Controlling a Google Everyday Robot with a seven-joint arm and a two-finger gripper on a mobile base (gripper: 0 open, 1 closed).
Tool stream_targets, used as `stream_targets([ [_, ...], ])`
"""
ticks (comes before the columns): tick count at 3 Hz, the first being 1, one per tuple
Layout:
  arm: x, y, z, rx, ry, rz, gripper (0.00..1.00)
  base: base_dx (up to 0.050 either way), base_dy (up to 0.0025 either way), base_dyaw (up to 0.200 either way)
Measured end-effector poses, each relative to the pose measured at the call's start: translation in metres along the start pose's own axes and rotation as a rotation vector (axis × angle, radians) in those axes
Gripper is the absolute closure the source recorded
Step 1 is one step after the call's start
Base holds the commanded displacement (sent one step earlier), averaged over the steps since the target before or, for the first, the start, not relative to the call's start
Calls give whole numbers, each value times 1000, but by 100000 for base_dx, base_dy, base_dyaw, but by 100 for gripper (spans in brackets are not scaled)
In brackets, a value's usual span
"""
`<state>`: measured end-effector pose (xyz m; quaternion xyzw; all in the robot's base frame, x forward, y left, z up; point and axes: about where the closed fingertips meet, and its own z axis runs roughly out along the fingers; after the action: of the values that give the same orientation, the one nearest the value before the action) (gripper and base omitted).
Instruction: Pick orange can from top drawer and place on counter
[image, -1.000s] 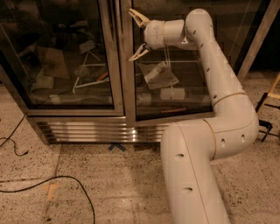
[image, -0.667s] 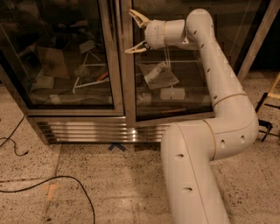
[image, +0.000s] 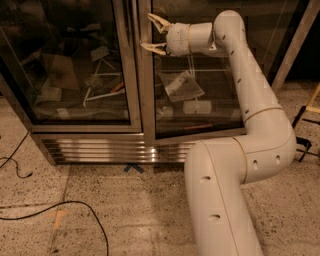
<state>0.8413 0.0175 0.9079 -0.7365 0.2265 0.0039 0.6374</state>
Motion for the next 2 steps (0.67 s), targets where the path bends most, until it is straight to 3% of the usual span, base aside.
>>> stream_targets([
  [1, -4, 3, 1, 1, 1, 0, 100, 0, 0, 0],
  [2, 0, 1, 1, 1, 1, 0, 100, 0, 0, 0],
])
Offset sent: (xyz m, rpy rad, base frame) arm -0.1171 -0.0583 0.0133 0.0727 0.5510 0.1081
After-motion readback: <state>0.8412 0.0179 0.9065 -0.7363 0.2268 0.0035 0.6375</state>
